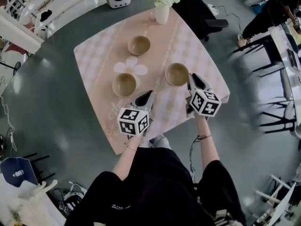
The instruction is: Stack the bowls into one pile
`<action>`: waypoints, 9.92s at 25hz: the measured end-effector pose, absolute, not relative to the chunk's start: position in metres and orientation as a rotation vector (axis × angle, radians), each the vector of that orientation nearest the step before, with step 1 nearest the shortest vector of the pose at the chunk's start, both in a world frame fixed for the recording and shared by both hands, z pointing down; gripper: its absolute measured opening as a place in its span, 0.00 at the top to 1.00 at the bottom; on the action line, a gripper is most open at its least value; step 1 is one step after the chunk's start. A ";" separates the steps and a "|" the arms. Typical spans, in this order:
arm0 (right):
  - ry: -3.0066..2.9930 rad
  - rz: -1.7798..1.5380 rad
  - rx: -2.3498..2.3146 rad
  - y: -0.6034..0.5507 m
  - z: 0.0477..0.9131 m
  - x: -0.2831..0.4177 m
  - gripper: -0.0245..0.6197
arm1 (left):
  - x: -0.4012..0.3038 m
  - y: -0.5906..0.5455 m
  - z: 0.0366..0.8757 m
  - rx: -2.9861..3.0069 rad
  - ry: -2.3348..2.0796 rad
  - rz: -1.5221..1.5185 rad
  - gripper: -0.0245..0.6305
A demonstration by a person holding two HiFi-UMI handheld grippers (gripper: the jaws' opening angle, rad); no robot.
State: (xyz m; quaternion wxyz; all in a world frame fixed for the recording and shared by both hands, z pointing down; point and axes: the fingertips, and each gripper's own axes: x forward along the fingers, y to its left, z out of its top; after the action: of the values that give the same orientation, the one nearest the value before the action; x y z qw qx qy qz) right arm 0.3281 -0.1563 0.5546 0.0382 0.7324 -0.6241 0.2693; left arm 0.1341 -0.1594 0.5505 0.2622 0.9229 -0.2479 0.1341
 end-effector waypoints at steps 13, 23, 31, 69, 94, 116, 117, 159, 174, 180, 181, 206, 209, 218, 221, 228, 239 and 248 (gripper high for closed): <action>-1.803 1.048 2.259 -0.185 0.601 0.346 0.75 | 0.151 -0.168 0.579 2.422 -0.651 0.395 0.97; -1.722 1.169 2.239 -0.187 0.620 0.345 0.92 | 0.145 -0.168 0.581 2.410 -0.685 0.386 0.97; -1.750 1.243 2.239 -0.182 0.616 0.335 0.94 | 0.131 -0.165 0.573 2.410 -0.711 0.372 0.97; -2.305 1.174 1.779 -0.238 0.555 0.139 0.95 | -0.018 -0.158 0.555 2.284 -1.109 0.270 0.97; -2.183 0.784 1.536 -0.273 0.601 0.068 0.94 | -0.054 -0.167 0.572 2.204 -1.172 0.281 0.97; -2.106 0.791 1.564 -0.275 0.629 0.074 0.73 | -0.057 -0.171 0.579 2.188 -1.155 0.283 0.97; -2.107 0.809 1.560 -0.275 0.628 0.072 0.75 | -0.058 -0.171 0.579 2.187 -1.151 0.283 0.97; -2.268 1.010 1.733 -0.321 0.562 0.166 0.94 | 0.028 -0.222 0.546 2.242 -1.165 0.200 0.97; -2.249 1.011 1.861 -0.379 0.558 0.218 0.94 | 0.066 -0.266 0.554 2.216 -1.217 0.209 0.97; -2.212 0.993 1.905 -0.400 0.561 0.228 0.94 | 0.072 -0.277 0.564 2.201 -1.218 0.230 0.97; -2.206 0.993 1.907 -0.402 0.563 0.229 0.94 | 0.072 -0.278 0.566 2.198 -1.218 0.234 0.97; -2.135 0.882 1.778 -0.431 0.598 0.225 0.92 | 0.085 -0.284 0.596 2.132 -1.214 0.291 0.97; -2.152 0.835 1.731 -0.432 0.601 0.222 0.92 | 0.085 -0.282 0.597 2.133 -1.214 0.296 0.97; -2.148 0.797 1.690 -0.427 0.604 0.226 0.78 | 0.089 -0.273 0.587 2.164 -1.215 0.295 0.97; -2.169 0.820 1.704 -0.423 0.595 0.229 0.77 | 0.088 -0.269 0.582 2.168 -1.232 0.284 0.97; -2.254 0.918 1.734 -0.395 0.573 0.242 0.90 | 0.082 -0.260 0.554 2.211 -1.283 0.221 0.97; -2.525 0.850 1.587 -0.339 0.519 0.226 0.97 | 0.061 -0.239 0.499 2.341 -1.334 0.099 0.97; -2.752 0.633 1.437 -0.280 0.461 0.196 0.97 | 0.028 -0.214 0.449 2.449 -1.386 -0.019 0.97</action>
State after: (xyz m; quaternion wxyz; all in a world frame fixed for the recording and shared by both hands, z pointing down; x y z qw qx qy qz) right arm 0.1958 -0.2804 0.4614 -0.0134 0.4536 -0.8684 0.1998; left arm 0.0282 -0.2137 0.4492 0.1630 0.8586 -0.4859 -0.0066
